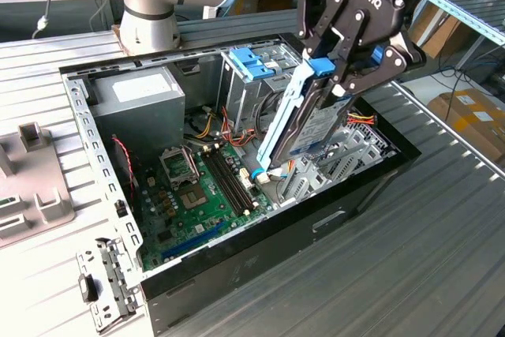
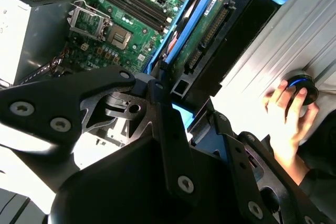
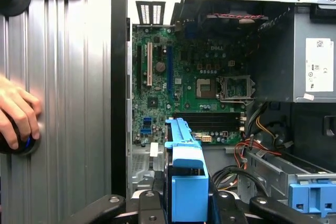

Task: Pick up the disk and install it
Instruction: 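Pick up the disk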

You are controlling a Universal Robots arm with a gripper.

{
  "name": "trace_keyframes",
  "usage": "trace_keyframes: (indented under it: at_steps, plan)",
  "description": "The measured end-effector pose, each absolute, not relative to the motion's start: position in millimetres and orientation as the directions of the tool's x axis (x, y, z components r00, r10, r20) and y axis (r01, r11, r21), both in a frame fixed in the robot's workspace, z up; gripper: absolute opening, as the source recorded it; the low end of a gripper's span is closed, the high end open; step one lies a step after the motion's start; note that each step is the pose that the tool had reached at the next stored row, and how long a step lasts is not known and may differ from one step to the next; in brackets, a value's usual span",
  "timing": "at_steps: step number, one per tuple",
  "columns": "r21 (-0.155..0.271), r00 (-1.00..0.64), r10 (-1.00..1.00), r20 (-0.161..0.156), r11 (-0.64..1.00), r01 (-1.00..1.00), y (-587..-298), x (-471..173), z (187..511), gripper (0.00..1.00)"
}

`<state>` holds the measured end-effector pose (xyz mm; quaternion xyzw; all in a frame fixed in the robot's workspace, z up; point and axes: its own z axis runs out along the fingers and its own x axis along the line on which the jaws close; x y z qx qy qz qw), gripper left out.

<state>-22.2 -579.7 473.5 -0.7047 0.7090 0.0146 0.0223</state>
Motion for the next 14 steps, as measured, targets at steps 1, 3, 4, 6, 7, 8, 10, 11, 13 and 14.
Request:
trace_keyframes:
  at_steps: [1,3,4,6,7,8,10,11,13,14]
  plan:
    - [-0.011,-0.006,-0.999,-0.052,0.006,-1.0,-580,-21,473,0.37]
    - [-0.011,-0.006,-0.999,-0.052,0.006,-1.0,-581,-19,473,0.37]
    - [-0.011,-0.006,-0.999,-0.052,0.006,-1.0,-582,-18,473,0.37]
    - [-0.011,-0.006,-0.999,-0.052,0.006,-1.0,-582,-15,473,0.37]
    - [-0.011,-0.006,-0.999,-0.052,0.006,-1.0,-583,-14,473,0.37]
    - [-0.01,-0.006,-0.999,-0.052,0.006,-1.0,-584,-13,473,0.37]
    - [-0.01,-0.006,-0.999,-0.052,0.006,-1.0,-585,-10,473,0.37]
    - [-0.01,-0.006,-0.999,-0.052,0.006,-1.0,-586,-9,473,0.37]
    - [-0.01,-0.006,-0.999,-0.052,0.006,-1.0,-587,-6,473,0.37]
    - [-0.01,-0.006,-0.999,-0.052,0.006,-1.0,-587,-5,473,0.37]
